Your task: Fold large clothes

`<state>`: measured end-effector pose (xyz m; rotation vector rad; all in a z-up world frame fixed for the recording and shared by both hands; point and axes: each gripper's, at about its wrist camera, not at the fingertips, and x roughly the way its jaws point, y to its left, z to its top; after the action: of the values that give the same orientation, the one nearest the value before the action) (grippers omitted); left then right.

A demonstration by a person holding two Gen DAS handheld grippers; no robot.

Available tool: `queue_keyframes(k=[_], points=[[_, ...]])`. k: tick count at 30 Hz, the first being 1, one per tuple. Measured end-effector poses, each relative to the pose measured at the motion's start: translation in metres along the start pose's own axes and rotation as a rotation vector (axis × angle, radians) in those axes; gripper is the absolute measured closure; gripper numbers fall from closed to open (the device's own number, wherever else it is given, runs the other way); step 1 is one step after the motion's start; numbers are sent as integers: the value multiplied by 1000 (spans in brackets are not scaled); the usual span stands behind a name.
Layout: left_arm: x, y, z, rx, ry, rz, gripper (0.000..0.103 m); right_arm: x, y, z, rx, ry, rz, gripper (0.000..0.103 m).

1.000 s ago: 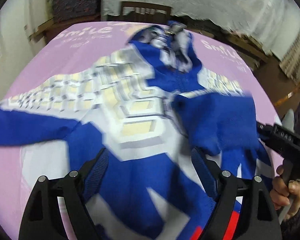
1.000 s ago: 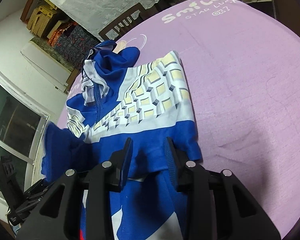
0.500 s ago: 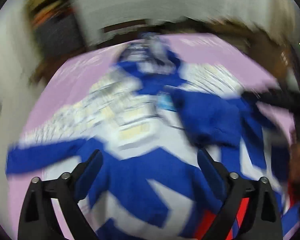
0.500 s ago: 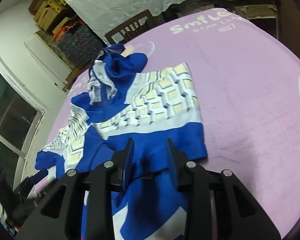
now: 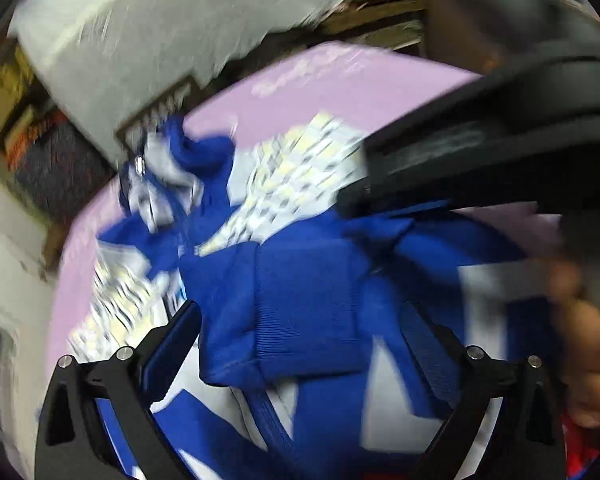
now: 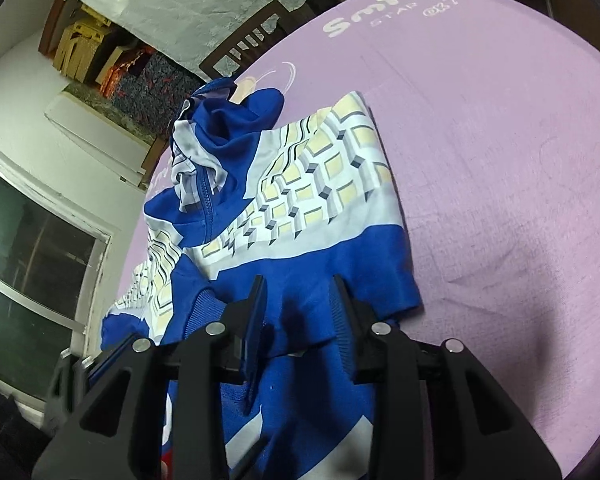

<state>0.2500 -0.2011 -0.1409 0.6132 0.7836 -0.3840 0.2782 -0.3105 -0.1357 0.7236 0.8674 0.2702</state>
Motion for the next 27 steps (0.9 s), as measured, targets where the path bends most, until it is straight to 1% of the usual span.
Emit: queue_keyframes(k=[1,3,4,6,7,9,11,12,14,16,18,20,22,24,25,26,27], points=[[9,14,-2,-49,25,-3,5,0,-1,0,5,2,5,72],[10,42,-8,-142,34,-18,11,-1,-3,1,18,6,13,72],[5,67,-12,-224,30,-42,12,-1,-5,1,25,9,18,73],[-8,109,-22,-368,-4,-75,12,0,-6,1,32,14,23,74],[-15,140,-31,-477,-18,-61,12,0,-6,1,32,14,22,74],[-22,175,-49,-608,-15,-34,13,0,-4,0,24,12,12,74],[-22,201,-66,-699,3,-82,13,1,-2,0,10,9,-4,74],[-19,207,-72,-722,13,-106,13,1,-1,-1,5,8,-10,74],[-13,204,-80,-735,36,-165,13,1,0,-1,-5,3,-19,74],[-7,197,-82,-711,53,-192,13,1,1,-2,-10,-2,-22,74],[-3,185,-83,-677,72,-204,13,0,0,-3,-8,-11,-16,74],[-1,182,-85,-665,74,-203,13,-4,-1,-2,-5,-28,-3,74],[1,180,-82,-655,70,-205,13,-10,0,-1,-7,-49,0,71],[5,179,-77,-634,58,-192,26,-15,0,1,-11,-73,-4,71],[6,177,-74,-618,54,-191,37,-16,0,2,-11,-78,-7,71],[6,175,-70,-604,47,-179,45,-17,-1,3,-11,-85,-17,71],[6,174,-67,-593,33,-173,51,-18,-2,5,-10,-94,-21,71]])
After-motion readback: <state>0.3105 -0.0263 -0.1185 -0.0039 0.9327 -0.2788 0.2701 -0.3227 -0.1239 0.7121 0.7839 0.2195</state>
